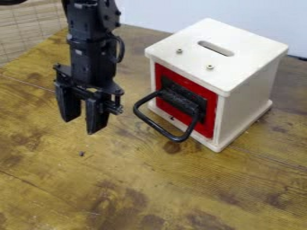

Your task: Close the drawer

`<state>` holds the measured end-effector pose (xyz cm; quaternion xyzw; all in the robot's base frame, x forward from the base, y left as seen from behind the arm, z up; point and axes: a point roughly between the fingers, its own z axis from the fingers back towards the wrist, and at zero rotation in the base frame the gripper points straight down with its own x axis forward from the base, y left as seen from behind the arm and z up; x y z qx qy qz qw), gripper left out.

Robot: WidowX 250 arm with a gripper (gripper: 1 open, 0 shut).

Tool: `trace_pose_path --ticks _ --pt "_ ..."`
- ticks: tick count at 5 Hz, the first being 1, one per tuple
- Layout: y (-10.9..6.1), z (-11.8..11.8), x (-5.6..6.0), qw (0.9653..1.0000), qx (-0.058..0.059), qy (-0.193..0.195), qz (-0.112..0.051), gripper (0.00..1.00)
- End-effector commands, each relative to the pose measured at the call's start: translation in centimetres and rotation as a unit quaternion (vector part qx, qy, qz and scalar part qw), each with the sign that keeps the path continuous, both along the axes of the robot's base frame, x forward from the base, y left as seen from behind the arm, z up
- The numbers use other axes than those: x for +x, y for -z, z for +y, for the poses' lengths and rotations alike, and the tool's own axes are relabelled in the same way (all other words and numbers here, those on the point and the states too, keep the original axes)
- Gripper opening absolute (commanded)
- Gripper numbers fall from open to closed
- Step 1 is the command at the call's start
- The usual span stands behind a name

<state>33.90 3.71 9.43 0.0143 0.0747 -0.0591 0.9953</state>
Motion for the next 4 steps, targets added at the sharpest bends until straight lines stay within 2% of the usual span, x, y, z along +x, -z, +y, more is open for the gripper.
trace_pose_path --ticks 1,4 --pt "-1.11 0.63 -0.13 0.9999 0.001 -0.006 -0.014 1.0" --pt "-0.72 0.7 -0.11 0.9999 -0.002 -0.005 -0.009 1.0"
